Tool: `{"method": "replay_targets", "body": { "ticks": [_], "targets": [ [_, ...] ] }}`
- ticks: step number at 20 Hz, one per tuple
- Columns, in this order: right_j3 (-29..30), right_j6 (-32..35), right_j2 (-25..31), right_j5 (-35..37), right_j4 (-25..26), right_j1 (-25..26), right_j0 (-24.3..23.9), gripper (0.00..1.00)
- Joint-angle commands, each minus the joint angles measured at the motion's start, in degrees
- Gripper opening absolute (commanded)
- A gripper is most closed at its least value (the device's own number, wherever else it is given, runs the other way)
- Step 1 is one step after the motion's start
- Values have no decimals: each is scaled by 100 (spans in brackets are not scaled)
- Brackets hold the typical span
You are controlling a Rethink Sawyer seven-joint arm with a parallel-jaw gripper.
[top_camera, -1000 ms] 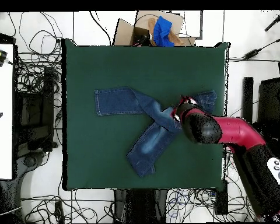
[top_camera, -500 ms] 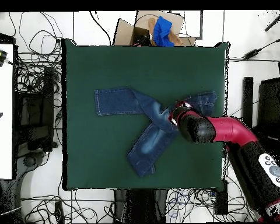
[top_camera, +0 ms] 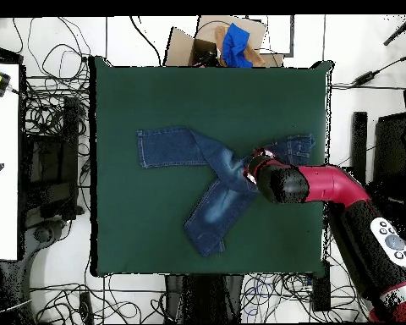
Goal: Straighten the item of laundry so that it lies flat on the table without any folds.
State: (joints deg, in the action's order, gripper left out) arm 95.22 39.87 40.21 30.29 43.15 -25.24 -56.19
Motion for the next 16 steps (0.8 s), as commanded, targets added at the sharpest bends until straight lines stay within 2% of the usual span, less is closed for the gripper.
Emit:
{"method": "replay_targets", "body": {
  "ticks": [1,11,12,16],
  "targets": [
    [116,-656,-300,777,509,-217,379,100],
    [175,-547,-300,721,433,-183,368,100],
    [195,-540,-298,712,427,-203,369,0],
    [288,-494,-308,678,438,-273,379,0]
  ]
}}
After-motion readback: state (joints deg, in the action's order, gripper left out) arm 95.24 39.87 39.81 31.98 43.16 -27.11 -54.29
